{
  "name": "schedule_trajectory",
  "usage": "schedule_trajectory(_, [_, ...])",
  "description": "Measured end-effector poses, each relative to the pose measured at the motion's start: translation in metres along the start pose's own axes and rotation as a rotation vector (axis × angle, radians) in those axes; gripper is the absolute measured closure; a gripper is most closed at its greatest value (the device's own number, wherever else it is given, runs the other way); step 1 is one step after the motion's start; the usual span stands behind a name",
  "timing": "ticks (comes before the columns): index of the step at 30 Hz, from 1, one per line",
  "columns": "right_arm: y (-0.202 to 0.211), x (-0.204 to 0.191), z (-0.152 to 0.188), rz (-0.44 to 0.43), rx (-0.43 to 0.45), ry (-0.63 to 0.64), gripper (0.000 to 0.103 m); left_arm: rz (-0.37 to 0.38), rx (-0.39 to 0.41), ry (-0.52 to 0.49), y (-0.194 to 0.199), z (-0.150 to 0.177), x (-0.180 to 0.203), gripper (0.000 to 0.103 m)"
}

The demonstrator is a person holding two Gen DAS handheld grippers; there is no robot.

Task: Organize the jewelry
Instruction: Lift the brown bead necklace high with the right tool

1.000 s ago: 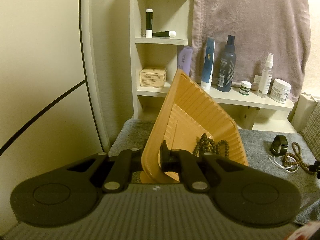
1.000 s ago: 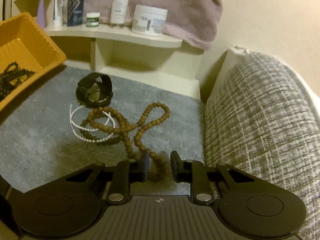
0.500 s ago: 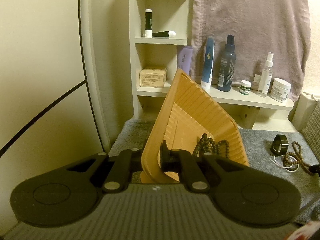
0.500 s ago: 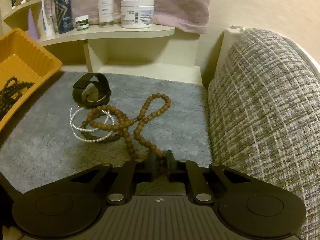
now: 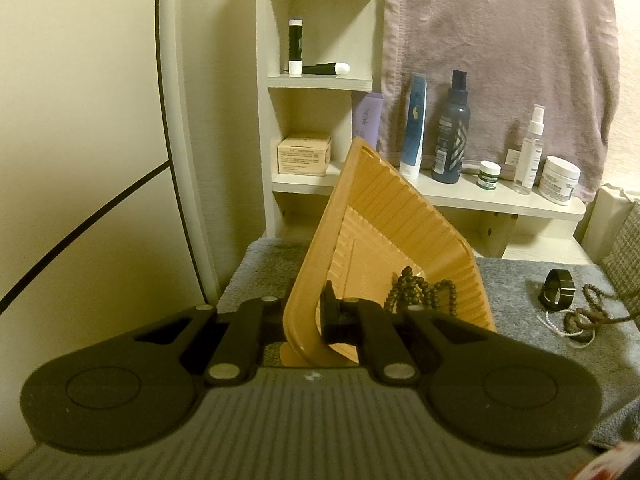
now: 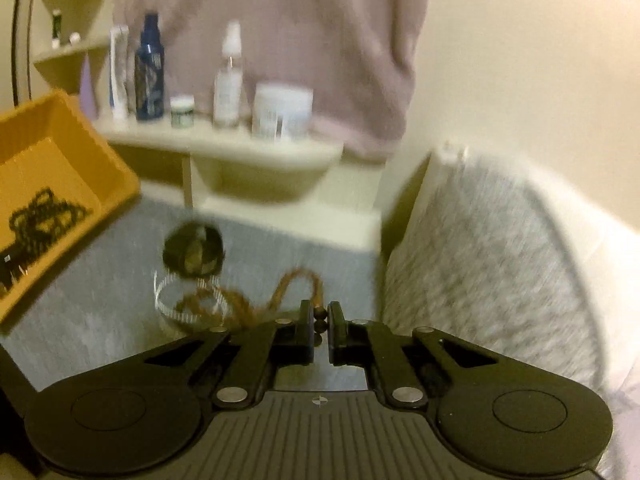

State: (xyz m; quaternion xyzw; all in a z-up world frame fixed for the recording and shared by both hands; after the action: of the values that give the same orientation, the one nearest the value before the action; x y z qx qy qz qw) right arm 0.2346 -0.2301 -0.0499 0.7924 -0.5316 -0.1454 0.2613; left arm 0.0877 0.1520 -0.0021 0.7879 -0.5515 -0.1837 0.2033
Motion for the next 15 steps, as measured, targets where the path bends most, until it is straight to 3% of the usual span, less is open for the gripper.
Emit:
schedule_trajectory(5, [0.025, 0.001, -0.031, 0.004, 0.086, 0.042, 0.097, 0.0, 0.001, -0.002, 0.001, 0.001, 0.001, 0.095])
schedule_trajectory(15, [0.058, -0.008, -0.071, -0.003, 0.176, 0.134, 0.097, -0.001, 0.002, -0.005, 0.004, 0.0, 0.003, 0.095])
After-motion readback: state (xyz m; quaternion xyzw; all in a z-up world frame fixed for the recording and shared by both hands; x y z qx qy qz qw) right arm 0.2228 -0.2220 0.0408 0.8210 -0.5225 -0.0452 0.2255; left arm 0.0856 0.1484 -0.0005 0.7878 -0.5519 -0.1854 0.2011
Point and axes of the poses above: each gripper's, at about its wrist camera, not at the fingertips, and y roughly against the way its jaws point, x to its right, z to its underside, the point moved 5 cm from there along -y, roughly the way its jaws point, and after that the axes turned 4 degrees about -y, right-handed, at the moved point
